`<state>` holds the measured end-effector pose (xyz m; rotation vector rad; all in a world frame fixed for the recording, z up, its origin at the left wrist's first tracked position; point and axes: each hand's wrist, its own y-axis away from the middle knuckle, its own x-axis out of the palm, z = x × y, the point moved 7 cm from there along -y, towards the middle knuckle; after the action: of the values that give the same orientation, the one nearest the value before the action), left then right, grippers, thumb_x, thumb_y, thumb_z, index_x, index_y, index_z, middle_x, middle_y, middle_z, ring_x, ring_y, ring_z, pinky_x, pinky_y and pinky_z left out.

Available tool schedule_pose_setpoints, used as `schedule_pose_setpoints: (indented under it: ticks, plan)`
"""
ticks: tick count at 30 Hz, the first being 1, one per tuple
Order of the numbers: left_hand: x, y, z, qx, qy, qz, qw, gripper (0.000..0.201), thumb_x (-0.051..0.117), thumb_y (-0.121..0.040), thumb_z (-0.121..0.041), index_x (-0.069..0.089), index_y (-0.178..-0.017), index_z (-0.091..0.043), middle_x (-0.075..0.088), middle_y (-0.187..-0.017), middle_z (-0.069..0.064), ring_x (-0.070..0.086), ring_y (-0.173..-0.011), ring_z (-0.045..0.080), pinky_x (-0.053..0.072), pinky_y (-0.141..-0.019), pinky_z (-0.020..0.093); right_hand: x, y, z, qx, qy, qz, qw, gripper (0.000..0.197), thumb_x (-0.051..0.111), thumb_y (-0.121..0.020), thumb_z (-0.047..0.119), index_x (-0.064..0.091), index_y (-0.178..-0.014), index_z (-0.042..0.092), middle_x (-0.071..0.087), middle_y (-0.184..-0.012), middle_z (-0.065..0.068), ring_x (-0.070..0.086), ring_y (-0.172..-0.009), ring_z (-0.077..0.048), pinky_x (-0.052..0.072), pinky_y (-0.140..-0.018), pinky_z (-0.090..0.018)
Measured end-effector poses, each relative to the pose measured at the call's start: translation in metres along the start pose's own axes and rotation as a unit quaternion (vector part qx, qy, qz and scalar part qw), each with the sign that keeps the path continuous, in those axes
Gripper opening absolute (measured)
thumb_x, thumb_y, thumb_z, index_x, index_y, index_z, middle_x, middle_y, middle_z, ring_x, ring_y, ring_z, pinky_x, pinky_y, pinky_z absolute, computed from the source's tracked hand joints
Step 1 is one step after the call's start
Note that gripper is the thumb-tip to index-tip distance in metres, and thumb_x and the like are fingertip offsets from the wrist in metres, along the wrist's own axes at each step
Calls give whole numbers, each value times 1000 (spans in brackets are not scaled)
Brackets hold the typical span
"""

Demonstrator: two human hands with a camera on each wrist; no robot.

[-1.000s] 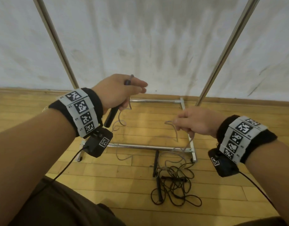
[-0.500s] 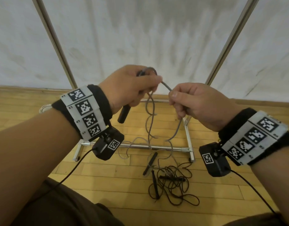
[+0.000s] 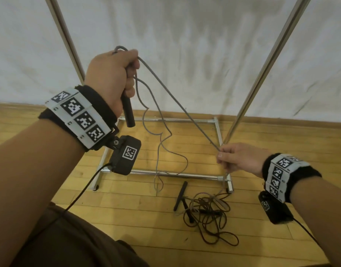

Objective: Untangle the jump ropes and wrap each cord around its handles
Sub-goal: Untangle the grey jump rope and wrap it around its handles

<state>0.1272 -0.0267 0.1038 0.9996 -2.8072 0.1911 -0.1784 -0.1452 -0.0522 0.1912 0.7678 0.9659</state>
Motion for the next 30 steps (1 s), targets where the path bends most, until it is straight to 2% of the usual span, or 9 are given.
schedule_pose_setpoints:
  ticks: [4, 6, 8, 10, 13, 16, 19, 23, 30]
  plan:
    - [-11, -2, 9, -7, -69, -40, 997, 30, 62, -102, -23, 66, -73, -17, 55, -64, -1, 35, -45, 10, 31, -41, 24, 1, -6, -17, 43, 17, 6, 999, 29, 53, -106, 27, 69, -100, 3, 67, -79, -6, 69, -76, -19, 62, -86, -36]
    - [-14, -3, 17, -17, -152, -43, 987, 20, 63, -102, -29, 74, -94, -15, 75, -84, 3, 45, -47, 12, 39, -45, 27, -3, -8, -14, 54, 46, -2, 997, 29, 53, -106, 26, 70, -96, 5, 65, -73, -3, 66, -69, -15, 62, -82, -34]
    - [-16, -3, 30, -43, -215, -32, 975, 19, 66, -101, -30, 76, -113, -21, 79, -110, 9, 52, -48, 12, 46, -47, 29, -9, -7, -2, 42, 100, -15, 994, 30, 52, -106, 27, 70, -90, 9, 64, -68, 1, 64, -62, -9, 61, -76, -30]
    - [-8, 0, 41, -50, -255, 25, 965, 16, 67, -100, -26, 78, -111, -26, 78, -114, 9, 54, -46, 12, 47, -44, 27, -11, -5, 20, 10, 112, -27, 993, 29, 51, -106, 27, 70, -91, 10, 61, -67, 1, 62, -58, -8, 60, -69, -27]
    - [20, 12, 57, -39, -311, 158, 936, 15, 67, -102, -24, 79, -108, -30, 81, -105, 1, 56, -48, 15, 47, -45, 27, -9, 4, 62, -51, 74, -36, 995, 33, 51, -106, 28, 70, -90, 8, 57, -62, 4, 58, -54, -7, 59, -63, -26]
    - [48, 29, 70, -26, -405, 271, 873, 18, 63, -105, -29, 77, -113, -39, 75, -71, -3, 61, -50, 13, 50, -50, 24, 2, 17, 100, -127, 26, -14, 991, 36, 50, -107, 27, 70, -88, 4, 53, -59, 5, 56, -55, -11, 62, -69, -36]
    - [70, 52, 79, -57, -388, 370, 842, 14, 62, -104, -39, 76, -105, -40, 67, -57, 0, 59, -47, 13, 49, -52, 23, 5, 28, 123, -170, -20, -19, 985, 36, 50, -107, 23, 69, -85, 2, 50, -57, 1, 51, -54, -15, 60, -63, -31]
    - [82, 56, 64, -22, -317, 373, 872, 21, 66, -103, -36, 72, -87, -24, 64, -59, -7, 49, -42, 11, 41, -45, 24, -5, 41, 134, -199, -70, -56, 976, 35, 49, -107, 19, 67, -82, 4, 48, -56, -1, 47, -53, -15, 55, -59, -28]
    - [75, 39, 18, 75, -176, 255, 948, 23, 69, -92, -45, 73, -76, -29, 48, -60, -8, 38, -45, 14, 32, -45, 26, -13, 41, 131, -228, -172, -74, 955, 27, 48, -108, 18, 63, -90, 5, 47, -65, -3, 46, -59, -17, 51, -63, -30]
